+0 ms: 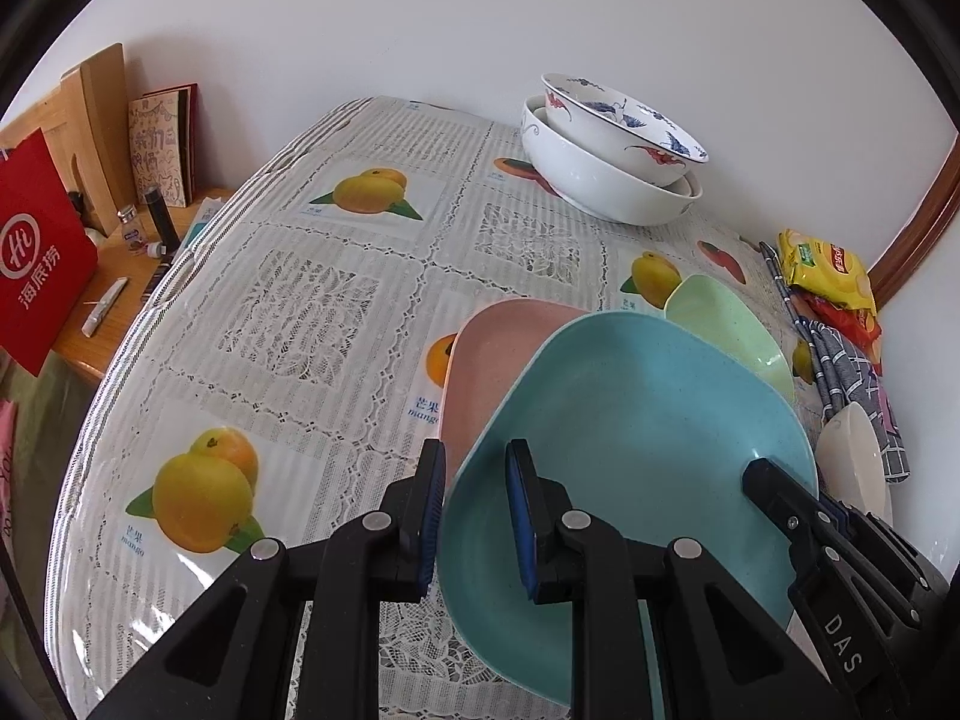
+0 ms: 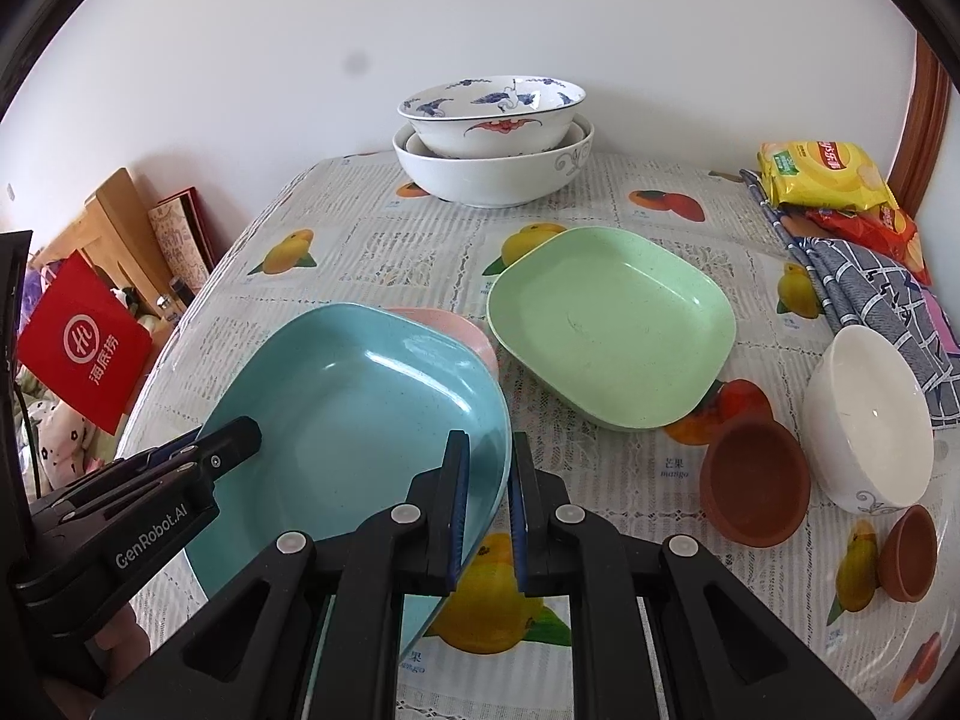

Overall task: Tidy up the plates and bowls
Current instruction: 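Lift the light-blue plate off the pink plate with both grippers, then lower the light-blue plate onto the tablecloth and open both grippers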

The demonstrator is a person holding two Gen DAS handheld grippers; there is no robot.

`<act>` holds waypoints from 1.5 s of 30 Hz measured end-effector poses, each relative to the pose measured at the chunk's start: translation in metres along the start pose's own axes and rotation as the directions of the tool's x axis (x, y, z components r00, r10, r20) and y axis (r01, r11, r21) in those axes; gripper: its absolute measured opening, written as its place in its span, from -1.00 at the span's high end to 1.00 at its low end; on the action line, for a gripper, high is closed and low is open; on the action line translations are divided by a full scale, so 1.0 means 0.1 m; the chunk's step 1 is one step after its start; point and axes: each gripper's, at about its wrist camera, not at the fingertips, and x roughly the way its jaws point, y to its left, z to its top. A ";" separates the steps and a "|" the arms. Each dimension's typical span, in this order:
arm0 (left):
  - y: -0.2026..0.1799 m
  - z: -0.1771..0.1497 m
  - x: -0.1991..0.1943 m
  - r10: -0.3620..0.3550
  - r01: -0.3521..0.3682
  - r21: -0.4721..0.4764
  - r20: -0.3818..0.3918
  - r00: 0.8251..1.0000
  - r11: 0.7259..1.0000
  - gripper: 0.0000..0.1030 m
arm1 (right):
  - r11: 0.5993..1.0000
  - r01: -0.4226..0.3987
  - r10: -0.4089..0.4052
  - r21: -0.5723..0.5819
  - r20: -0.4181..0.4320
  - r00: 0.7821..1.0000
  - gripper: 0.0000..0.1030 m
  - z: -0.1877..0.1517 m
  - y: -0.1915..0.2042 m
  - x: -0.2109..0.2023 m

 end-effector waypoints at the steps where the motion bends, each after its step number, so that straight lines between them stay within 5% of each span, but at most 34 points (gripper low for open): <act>1: 0.01 0.00 0.01 0.003 -0.003 -0.001 -0.001 1.000 1.000 0.61 | 1.000 -0.003 0.003 -0.001 -0.004 1.000 0.76 0.00 0.01 0.02; 37: 0.08 0.24 0.49 0.060 -0.061 -0.012 -0.059 0.996 0.998 0.61 | 0.997 -0.017 0.014 -0.082 -0.040 0.999 0.75 0.35 0.12 0.64; 45: 0.06 0.27 0.53 0.076 -0.077 -0.008 -0.075 0.994 0.997 0.61 | 0.991 -0.027 0.019 -0.134 -0.059 0.998 0.54 0.35 0.18 0.69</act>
